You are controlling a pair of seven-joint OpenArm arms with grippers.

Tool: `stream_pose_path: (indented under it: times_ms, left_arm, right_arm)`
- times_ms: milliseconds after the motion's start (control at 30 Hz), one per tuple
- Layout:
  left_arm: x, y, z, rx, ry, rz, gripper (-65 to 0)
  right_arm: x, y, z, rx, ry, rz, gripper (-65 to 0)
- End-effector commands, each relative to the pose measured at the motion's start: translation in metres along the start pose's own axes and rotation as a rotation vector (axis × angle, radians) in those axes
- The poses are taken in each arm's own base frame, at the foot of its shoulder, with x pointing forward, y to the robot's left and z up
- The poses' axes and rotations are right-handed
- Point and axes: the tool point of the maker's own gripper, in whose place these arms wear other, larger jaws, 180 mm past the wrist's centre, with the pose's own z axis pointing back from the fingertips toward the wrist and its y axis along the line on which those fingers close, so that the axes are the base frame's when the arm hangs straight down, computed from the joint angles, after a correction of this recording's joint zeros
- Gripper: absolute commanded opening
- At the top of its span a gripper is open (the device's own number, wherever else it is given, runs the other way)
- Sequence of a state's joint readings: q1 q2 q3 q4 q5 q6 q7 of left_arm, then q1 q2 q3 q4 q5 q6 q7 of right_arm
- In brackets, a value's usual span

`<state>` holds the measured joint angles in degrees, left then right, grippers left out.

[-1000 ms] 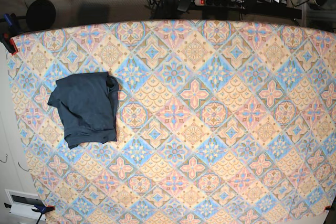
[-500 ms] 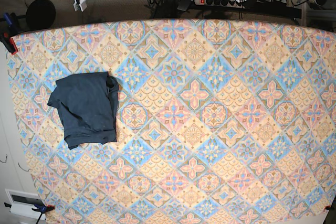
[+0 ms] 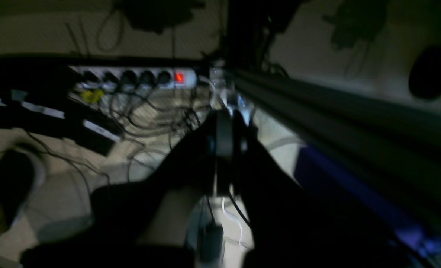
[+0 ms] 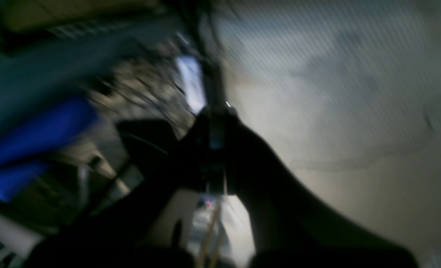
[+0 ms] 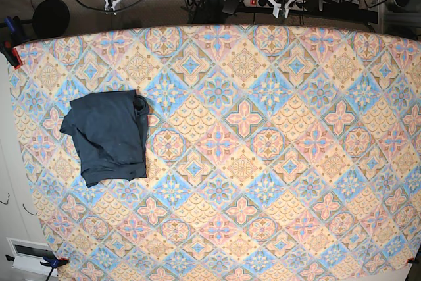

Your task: Layout the t-shirt on the table in an organized manner, then fold the t-shirt properly

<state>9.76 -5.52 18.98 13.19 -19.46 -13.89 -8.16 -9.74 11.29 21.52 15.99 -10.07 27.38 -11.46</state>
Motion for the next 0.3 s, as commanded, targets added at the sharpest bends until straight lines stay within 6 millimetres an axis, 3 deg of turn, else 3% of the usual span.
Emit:
stream_pose_path:
  times_ms: [0,100,200,267]
  left_arm:
    - [-0.005,-0.008,0.0,-0.021,0.006,-0.008,-65.0]
    - [-0.009,-0.025,-0.002,-0.054,0.017,-0.029,-65.0]
    - [-0.005,-0.028,-0.004,-0.057,0.008,-0.025,-65.0]
    - [0.011,-0.029,-0.008,-0.06,-0.016,-0.028,-65.0]
  right_arm:
    - [0.012,0.008,-0.003,0.008,-0.028,-0.007,-64.7]
    - [0.019,0.034,-0.014,0.018,-0.041,-0.018,-64.7]
    - [0.018,0.032,-0.016,-0.018,-0.039,-0.027,-64.7]
    - [0.018,0.028,-0.016,-0.044,-0.041,-0.031,-64.7]
